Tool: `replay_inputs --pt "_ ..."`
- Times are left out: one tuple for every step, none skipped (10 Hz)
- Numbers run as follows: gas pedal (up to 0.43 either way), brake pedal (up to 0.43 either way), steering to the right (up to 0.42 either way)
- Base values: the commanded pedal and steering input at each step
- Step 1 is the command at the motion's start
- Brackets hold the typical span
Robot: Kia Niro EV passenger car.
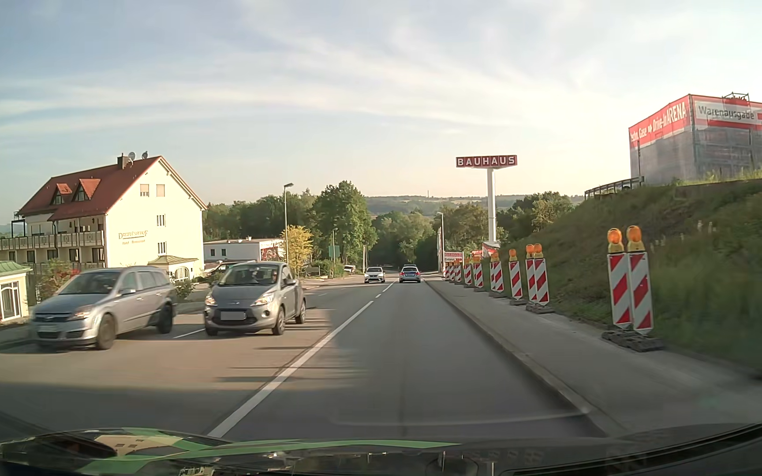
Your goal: Follow the waypoints while adhering to traffic rules and regulations
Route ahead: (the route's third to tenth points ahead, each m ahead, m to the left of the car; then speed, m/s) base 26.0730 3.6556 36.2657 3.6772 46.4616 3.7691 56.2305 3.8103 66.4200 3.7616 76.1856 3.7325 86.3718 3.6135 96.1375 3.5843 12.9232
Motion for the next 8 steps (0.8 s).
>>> replay_inputs --pt "0.059 0.0 -0.004" --pt "0.059 0.0 -0.004" --pt "0.047 0.0 -0.004" --pt "0.0 0.0 -0.004" --pt "0.0 0.0 -0.004" --pt "0.0 0.0 -0.004" --pt "0.0 0.0 -0.004" --pt "0.0 0.098 -0.004"
